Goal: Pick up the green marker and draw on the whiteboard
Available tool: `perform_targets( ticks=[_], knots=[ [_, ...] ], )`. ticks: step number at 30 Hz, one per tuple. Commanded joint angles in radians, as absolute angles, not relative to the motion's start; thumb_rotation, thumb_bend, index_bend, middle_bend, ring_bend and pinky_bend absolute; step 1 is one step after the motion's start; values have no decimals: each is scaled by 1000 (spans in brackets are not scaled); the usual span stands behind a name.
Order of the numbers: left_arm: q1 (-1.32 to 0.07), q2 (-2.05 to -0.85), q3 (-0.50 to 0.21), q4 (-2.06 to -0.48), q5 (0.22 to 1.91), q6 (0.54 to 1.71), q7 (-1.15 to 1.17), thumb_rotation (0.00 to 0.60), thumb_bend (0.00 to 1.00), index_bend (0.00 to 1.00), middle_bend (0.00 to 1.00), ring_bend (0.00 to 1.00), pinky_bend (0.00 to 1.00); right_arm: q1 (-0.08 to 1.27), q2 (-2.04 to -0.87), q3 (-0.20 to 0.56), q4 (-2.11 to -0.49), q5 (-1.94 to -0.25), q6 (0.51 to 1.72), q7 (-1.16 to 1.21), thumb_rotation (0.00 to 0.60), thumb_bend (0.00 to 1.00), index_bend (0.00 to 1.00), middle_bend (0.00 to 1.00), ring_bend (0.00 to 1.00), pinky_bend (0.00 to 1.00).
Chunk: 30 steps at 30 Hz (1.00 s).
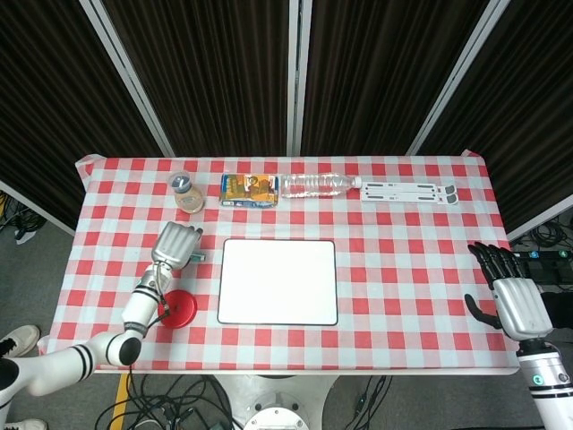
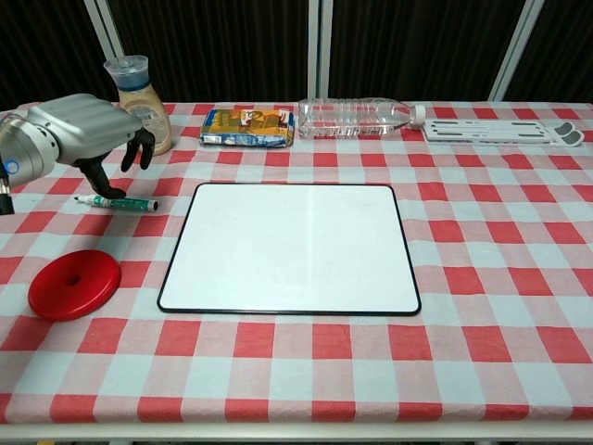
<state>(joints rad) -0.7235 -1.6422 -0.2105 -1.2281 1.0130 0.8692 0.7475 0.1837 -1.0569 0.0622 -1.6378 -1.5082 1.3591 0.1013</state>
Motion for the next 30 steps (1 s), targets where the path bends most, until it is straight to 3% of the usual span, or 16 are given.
perform_targets(
  ticks=[1,30],
  knots=[
    [-737,-1666,-201,-1206,970,865,774,600,233,430,480,660,886,184,-1058,62,-1635,-1507,1357,104,600,304,0,62,0,0],
    [-808,-1730,-126,-1155,789,888,927,600,304,482,510,667,896,175,-1071,53,-1604,-1494,1352,135,600,304,0,63,0,0]
  ],
)
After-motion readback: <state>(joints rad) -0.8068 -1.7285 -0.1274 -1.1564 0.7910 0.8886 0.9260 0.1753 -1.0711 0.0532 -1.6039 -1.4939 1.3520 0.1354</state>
